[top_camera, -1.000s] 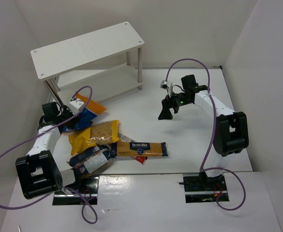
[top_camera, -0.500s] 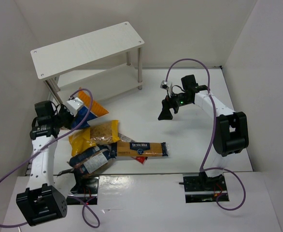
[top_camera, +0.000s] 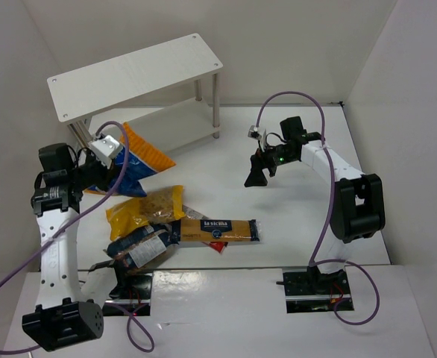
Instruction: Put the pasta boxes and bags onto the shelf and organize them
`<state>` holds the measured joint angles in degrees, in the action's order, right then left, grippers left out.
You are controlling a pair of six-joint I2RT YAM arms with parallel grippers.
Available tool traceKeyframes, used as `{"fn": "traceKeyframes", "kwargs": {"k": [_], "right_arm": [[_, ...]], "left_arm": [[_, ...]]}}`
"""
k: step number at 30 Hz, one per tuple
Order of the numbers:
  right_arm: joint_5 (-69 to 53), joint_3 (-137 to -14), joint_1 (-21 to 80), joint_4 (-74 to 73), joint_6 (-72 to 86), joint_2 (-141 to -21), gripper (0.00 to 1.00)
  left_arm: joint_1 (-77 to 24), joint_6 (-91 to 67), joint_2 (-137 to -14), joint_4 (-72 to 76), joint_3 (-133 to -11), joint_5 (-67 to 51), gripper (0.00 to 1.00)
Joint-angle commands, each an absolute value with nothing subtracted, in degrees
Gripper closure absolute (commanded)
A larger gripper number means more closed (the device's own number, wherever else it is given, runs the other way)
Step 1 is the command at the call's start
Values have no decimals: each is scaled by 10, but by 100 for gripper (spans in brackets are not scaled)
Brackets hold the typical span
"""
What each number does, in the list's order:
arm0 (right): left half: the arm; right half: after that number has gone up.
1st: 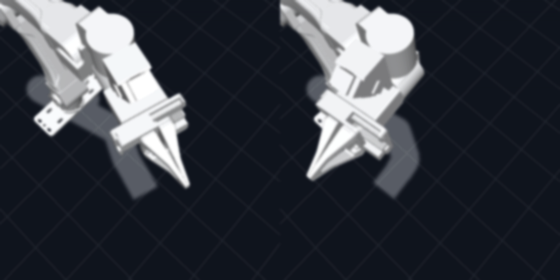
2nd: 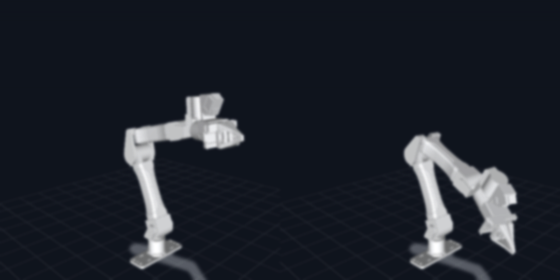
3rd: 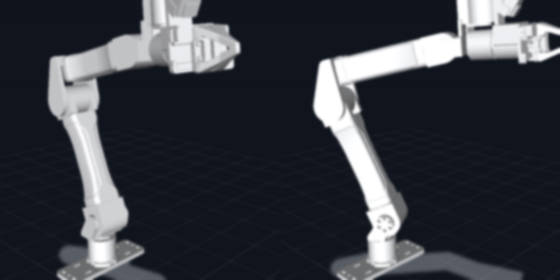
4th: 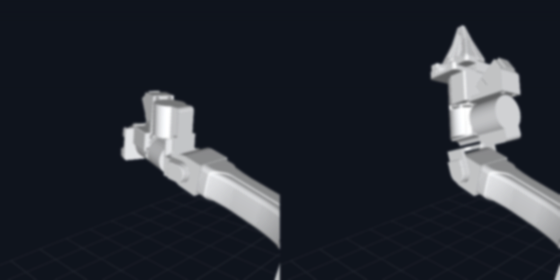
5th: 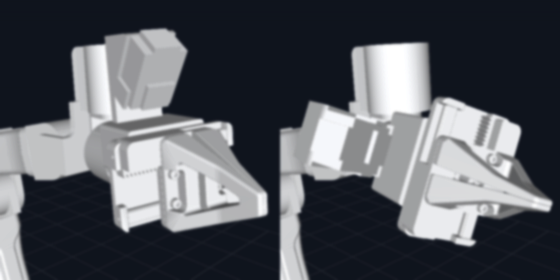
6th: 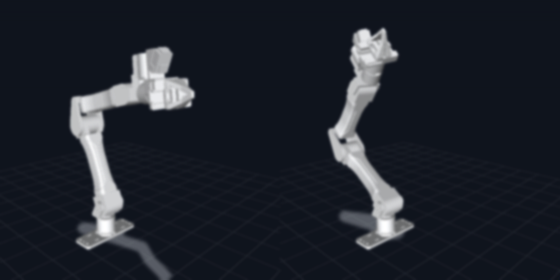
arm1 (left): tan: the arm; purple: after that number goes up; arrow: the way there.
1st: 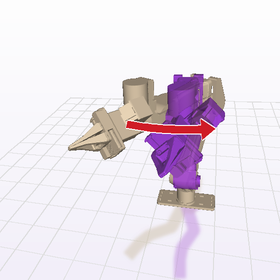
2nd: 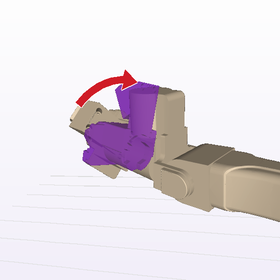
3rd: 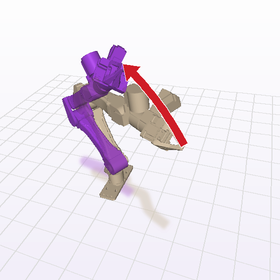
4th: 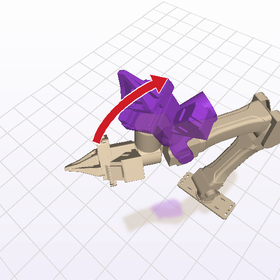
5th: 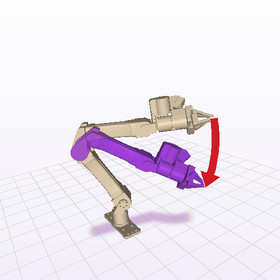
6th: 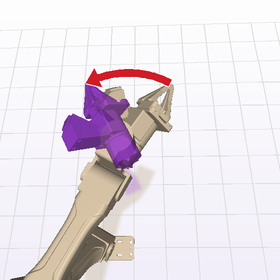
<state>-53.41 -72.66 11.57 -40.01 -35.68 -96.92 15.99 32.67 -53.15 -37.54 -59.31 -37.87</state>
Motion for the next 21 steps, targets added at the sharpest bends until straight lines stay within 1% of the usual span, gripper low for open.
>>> {"fn": "traceKeyframes", "kwargs": {"k": [1,14,21], "right_arm": [[-548,-724,112,-400,-367,-941,2],[-554,-724,112,-400,-367,-941,2],[-554,-724,112,-400,-367,-941,2]], "left_arm": [[163,274,-505,-319,-656,-453,100],[198,143,-522,-286,-797,-547,100],[218,77,-549,-250,-889,-554,100]]}}
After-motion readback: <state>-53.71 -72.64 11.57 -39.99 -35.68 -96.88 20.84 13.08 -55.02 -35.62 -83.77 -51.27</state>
